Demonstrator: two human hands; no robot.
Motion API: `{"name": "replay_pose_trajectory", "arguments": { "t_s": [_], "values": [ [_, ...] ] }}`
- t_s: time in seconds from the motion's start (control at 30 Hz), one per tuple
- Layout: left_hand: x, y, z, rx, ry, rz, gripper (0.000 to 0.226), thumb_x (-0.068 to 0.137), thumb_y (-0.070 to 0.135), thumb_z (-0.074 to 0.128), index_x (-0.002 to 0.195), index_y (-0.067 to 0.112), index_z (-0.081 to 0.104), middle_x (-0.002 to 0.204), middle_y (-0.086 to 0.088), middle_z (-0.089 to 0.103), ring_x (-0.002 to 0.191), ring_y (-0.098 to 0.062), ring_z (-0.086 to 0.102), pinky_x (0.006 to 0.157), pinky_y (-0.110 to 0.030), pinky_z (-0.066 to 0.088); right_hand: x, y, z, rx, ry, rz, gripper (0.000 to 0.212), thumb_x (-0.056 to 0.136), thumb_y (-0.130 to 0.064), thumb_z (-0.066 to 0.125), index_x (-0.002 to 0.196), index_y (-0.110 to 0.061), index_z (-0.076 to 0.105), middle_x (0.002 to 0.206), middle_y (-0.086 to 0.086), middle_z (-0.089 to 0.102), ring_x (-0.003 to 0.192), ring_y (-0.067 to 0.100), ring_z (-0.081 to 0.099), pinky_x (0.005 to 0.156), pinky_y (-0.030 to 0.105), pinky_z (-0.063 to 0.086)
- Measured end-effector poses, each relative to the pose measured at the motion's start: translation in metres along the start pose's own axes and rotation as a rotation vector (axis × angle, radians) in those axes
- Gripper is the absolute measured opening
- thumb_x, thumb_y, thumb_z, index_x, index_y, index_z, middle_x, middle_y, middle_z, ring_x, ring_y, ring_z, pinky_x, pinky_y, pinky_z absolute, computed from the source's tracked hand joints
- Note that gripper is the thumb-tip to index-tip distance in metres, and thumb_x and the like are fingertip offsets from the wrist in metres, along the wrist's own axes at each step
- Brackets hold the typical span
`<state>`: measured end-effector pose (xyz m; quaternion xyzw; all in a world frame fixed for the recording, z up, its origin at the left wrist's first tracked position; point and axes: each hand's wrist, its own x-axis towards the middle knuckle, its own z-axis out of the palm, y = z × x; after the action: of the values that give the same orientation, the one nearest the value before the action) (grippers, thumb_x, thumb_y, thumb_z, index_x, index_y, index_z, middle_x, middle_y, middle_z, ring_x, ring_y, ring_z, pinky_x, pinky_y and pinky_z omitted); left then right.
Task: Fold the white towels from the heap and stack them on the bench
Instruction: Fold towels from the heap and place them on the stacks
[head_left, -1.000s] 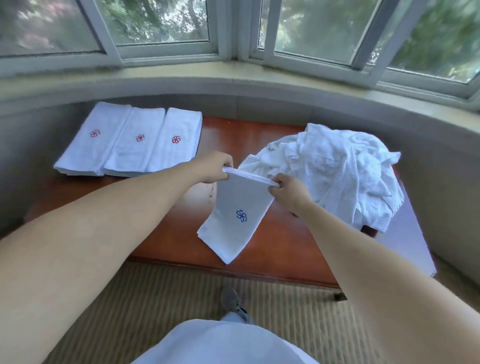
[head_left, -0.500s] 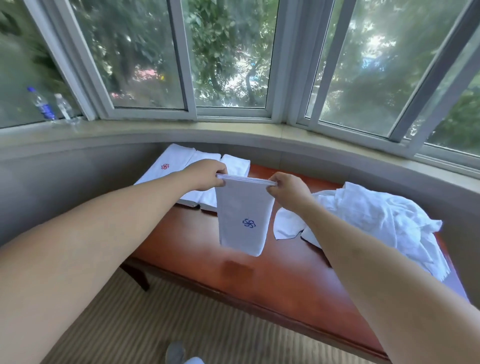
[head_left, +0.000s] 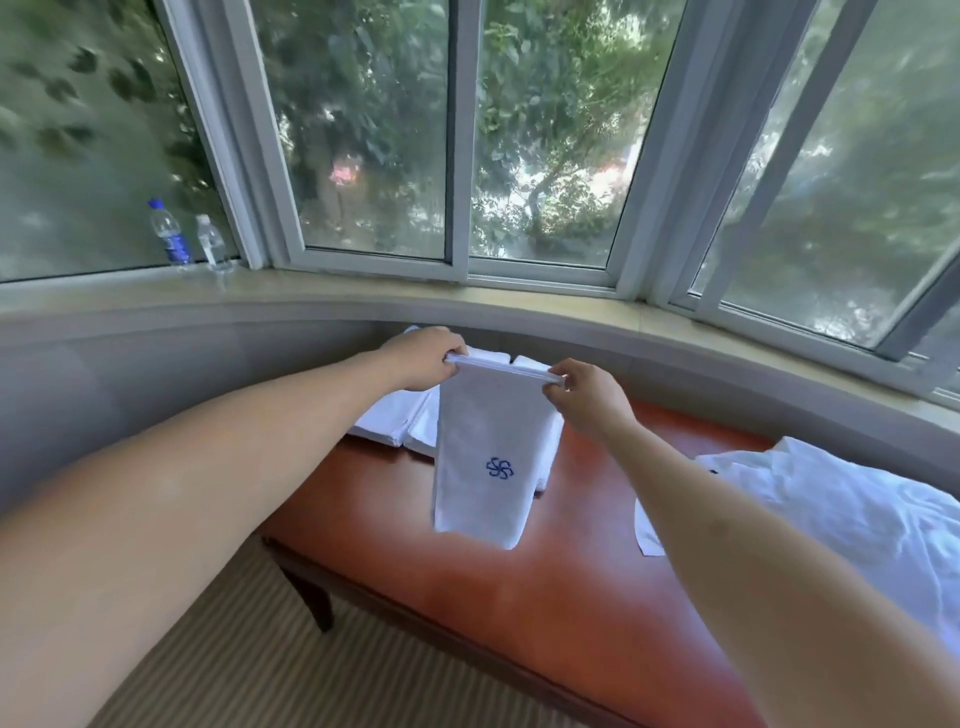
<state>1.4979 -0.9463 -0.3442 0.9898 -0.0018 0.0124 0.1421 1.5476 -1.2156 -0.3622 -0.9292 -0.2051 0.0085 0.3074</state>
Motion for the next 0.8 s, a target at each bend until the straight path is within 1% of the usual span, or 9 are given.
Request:
{"name": "replay_pose_trajectory", "arguments": {
  "t_s": [0.1,0.2,0.27,0.33,0.37,0.53,0.6,0.67,0.8],
  "values": [
    [0.013,-0.044,-0.008,-0.013,0.017,-0.004,0.017,0.1,0.027,0.056,0.115,0.028,0.064,0.112,0.008,0.053,0.095,-0.017,0.053,0.075,-0.031,0.039,0.026,-0.029,0.025,-0.012,0.022,0.032,0.012,0.091,-0.028,0.058,0.098,-0.03,0.067,0.079,-0.01,0.067,0.066,0.011,0.064,0.064,0.029,0.047],
    [0.024,-0.081,-0.013,-0.008,0.033,0.007,0.02,0.101,0.028,0.054,0.118,0.027,0.064,0.117,0.005,0.056,0.087,-0.018,0.06,0.072,-0.033,0.045,0.048,-0.053,0.049,-0.011,0.074,0.058,0.016,0.092,-0.028,0.058,0.102,-0.032,0.069,0.077,-0.015,0.065,0.063,0.005,0.06,0.058,0.023,0.04],
    [0.031,-0.102,-0.015,-0.003,0.045,0.002,0.02,0.1,0.026,0.054,0.117,0.027,0.064,0.119,0.003,0.057,0.089,-0.02,0.058,0.074,-0.034,0.047,0.059,-0.066,0.065,-0.018,0.097,0.073,0.02,0.093,-0.03,0.058,0.11,-0.031,0.07,0.087,-0.013,0.067,0.071,0.012,0.062,0.06,0.024,0.04],
    [0.039,-0.121,-0.015,-0.009,0.058,0.004,0.021,0.1,0.025,0.053,0.117,0.027,0.065,0.119,0.002,0.058,0.09,-0.021,0.053,0.074,-0.033,0.045,0.069,-0.074,0.078,-0.024,0.112,0.093,0.025,0.095,-0.031,0.058,0.117,-0.029,0.069,0.101,-0.008,0.068,0.089,0.02,0.063,0.07,0.029,0.043],
    [0.044,-0.129,-0.015,-0.013,0.065,0.01,0.021,0.1,0.025,0.052,0.117,0.027,0.065,0.118,0.002,0.058,0.089,-0.021,0.053,0.072,-0.033,0.044,0.075,-0.077,0.083,-0.022,0.119,0.101,0.026,0.095,-0.031,0.058,0.119,-0.029,0.069,0.103,-0.008,0.068,0.093,0.021,0.063,0.073,0.03,0.043],
    [0.073,-0.159,-0.008,-0.058,0.099,0.029,0.02,0.1,0.022,0.05,0.112,0.027,0.065,0.109,0.006,0.053,0.085,-0.022,0.056,0.064,-0.031,0.039,0.106,-0.083,0.108,0.008,0.162,0.111,0.026,0.097,-0.029,0.058,0.12,-0.026,0.069,0.109,-0.006,0.071,0.086,0.016,0.057,0.071,0.03,0.042],
    [0.085,-0.168,0.0,-0.078,0.099,0.029,0.015,0.1,0.023,0.05,0.106,0.03,0.062,0.105,0.009,0.048,0.087,-0.022,0.054,0.063,-0.031,0.036,0.118,-0.08,0.116,0.028,0.159,0.128,0.026,0.097,-0.03,0.058,0.12,-0.025,0.068,0.108,-0.005,0.072,0.084,0.019,0.062,0.071,0.032,0.047],
    [0.101,-0.178,0.009,-0.091,0.087,0.032,0.012,0.1,0.023,0.049,0.1,0.033,0.056,0.104,0.01,0.046,0.093,-0.022,0.05,0.066,-0.031,0.035,0.133,-0.075,0.125,0.051,0.135,0.15,0.026,0.097,-0.029,0.057,0.12,-0.025,0.068,0.104,-0.002,0.073,0.085,0.024,0.067,0.074,0.036,0.054],
    [0.143,-0.196,0.023,-0.094,0.066,0.013,0.022,0.102,0.023,0.048,0.116,0.027,0.064,0.11,0.009,0.051,0.103,-0.026,0.052,0.074,-0.034,0.045,0.175,-0.06,0.138,0.075,0.107,0.188,0.026,0.097,-0.029,0.056,0.12,-0.025,0.068,0.103,0.0,0.074,0.087,0.026,0.068,0.076,0.039,0.057]
  ]
}}
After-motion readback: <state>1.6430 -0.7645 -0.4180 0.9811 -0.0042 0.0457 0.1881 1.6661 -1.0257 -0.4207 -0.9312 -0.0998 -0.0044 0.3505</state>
